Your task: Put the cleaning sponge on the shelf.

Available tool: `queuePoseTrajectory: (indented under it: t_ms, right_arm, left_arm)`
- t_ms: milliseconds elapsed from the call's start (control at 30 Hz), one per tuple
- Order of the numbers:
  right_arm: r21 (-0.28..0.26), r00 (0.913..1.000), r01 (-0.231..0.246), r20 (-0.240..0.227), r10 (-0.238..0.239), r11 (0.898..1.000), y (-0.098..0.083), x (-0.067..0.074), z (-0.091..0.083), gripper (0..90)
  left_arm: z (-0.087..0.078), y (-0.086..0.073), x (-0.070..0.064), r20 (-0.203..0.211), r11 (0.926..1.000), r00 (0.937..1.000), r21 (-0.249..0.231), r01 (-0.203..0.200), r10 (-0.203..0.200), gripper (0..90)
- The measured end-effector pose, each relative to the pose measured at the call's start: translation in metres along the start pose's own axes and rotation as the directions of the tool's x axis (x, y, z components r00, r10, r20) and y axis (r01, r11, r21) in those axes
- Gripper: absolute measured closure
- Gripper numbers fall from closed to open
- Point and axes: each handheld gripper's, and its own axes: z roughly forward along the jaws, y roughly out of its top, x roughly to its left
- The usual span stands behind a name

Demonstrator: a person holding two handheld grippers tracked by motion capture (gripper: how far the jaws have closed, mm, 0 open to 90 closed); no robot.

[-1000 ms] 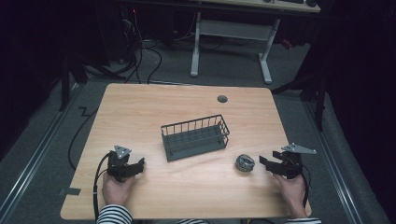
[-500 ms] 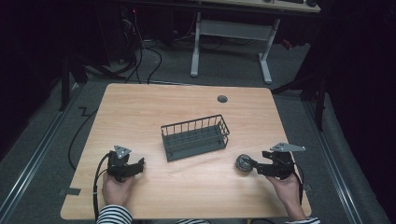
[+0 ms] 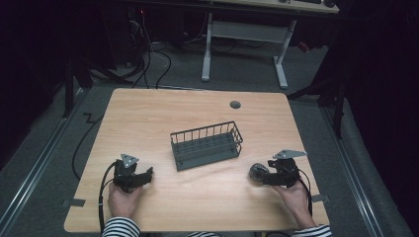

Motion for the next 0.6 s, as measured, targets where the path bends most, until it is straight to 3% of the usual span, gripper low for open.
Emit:
queuePoseTrajectory:
  t_ms: [600]
  right_arm:
    - [0.118, 0.9997, 0.012, -0.024, -0.009, 0.993, -0.002, -0.004, 0.02, 27.5]
  left_arm:
    - [0.0, 0.0, -0.001, -0.001, 1.0, 1.0, 0.0, -0.003, 0.003, 22.7]
